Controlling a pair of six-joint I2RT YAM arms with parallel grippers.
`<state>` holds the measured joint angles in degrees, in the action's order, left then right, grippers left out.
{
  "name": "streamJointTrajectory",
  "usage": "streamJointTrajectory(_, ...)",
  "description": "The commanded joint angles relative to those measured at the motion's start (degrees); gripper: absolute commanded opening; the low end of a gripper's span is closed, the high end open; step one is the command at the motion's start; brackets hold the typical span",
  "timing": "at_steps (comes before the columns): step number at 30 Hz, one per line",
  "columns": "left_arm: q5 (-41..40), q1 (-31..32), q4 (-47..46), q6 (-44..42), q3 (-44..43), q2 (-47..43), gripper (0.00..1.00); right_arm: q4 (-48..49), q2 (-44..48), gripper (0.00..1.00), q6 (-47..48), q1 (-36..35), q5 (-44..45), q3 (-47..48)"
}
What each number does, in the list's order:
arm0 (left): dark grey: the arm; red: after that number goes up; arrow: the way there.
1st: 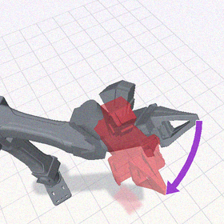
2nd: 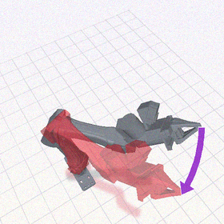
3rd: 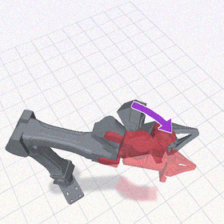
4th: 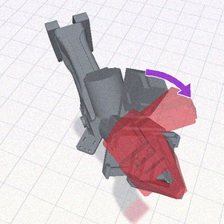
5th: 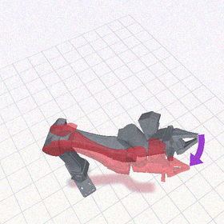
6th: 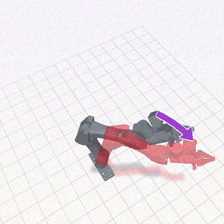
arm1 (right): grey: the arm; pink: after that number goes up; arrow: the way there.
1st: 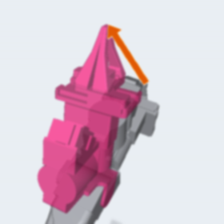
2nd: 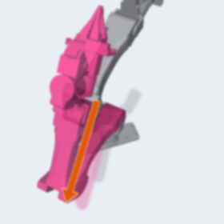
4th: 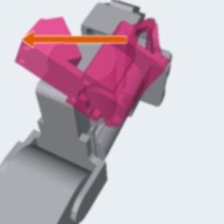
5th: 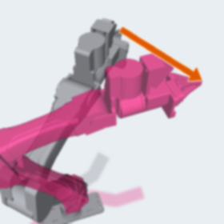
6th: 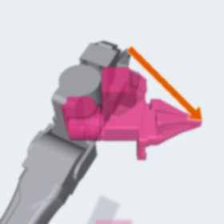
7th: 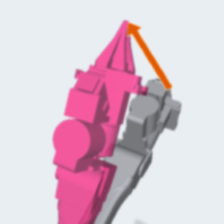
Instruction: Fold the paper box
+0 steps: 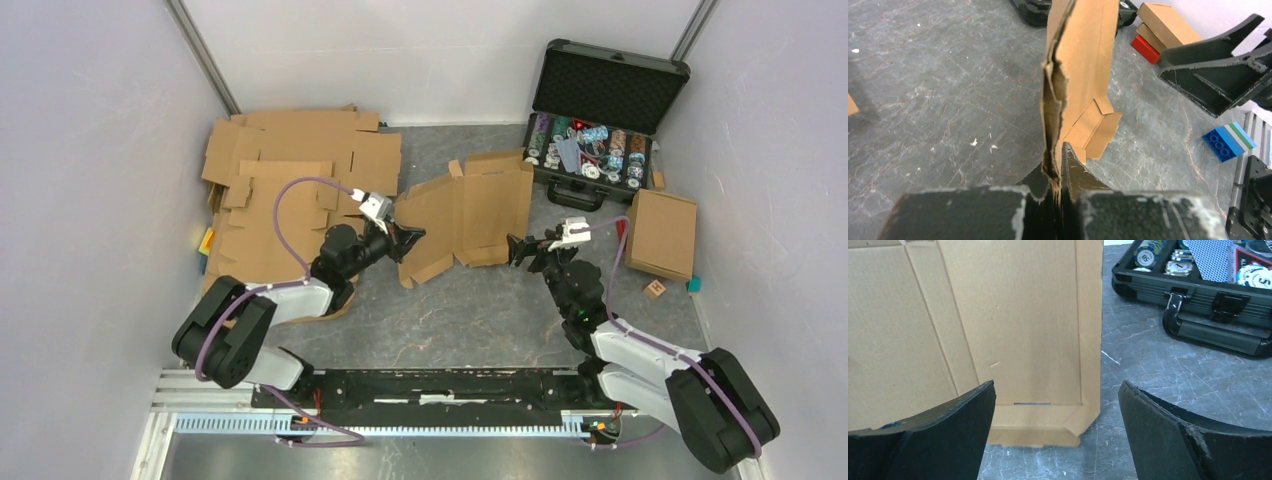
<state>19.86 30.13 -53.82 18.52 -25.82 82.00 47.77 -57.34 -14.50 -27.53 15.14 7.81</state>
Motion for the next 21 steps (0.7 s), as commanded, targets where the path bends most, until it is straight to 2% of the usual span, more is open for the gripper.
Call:
streamJointTrajectory(1, 0.1, 0.5, 1.8, -3.9, 3.0, -6.5, 0.02, 0.2, 1.2, 0.96, 1.4, 3.3, -8.2, -0.2)
streamJointTrajectory(5, -0.4, 1.1, 7.0, -6.7, 5.5, -13.4, 0.02, -4.2, 0.6, 0.90, 0.4, 7.2, -11.2, 2.0)
streamJointTrajectory(10, -0.9, 3.1, 10.6, -10.3, 7.5, -20.2, 0.02, 0.1, -2.3, 0.77, -0.6, 12.5, -19.5, 3.6)
streamJointTrajectory(12, -1.1, 3.4, 10.9, -10.8, 7.7, -20.9, 0.02, 0.9, -3.3, 0.71, 0.4, 13.5, -21.4, 4.5)
streamJointTrajectory(16, 0.5, 3.4, 10.8, -11.1, 7.4, -20.8, 0.02, 4.1, -7.1, 0.71, 0.4, 14.8, -26.9, 5.8)
streamJointTrajectory(18, 0.3, 3.5, 10.8, -11.1, 7.5, -20.7, 0.02, 5.7, -8.9, 0.67, 0.0, 15.2, -29.1, 6.2)
streamJointTrajectory(21, 0.3, 3.5, 10.8, -11.1, 7.6, -20.8, 0.02, 6.2, -10.4, 0.65, -0.4, 16.1, -29.5, 6.3)
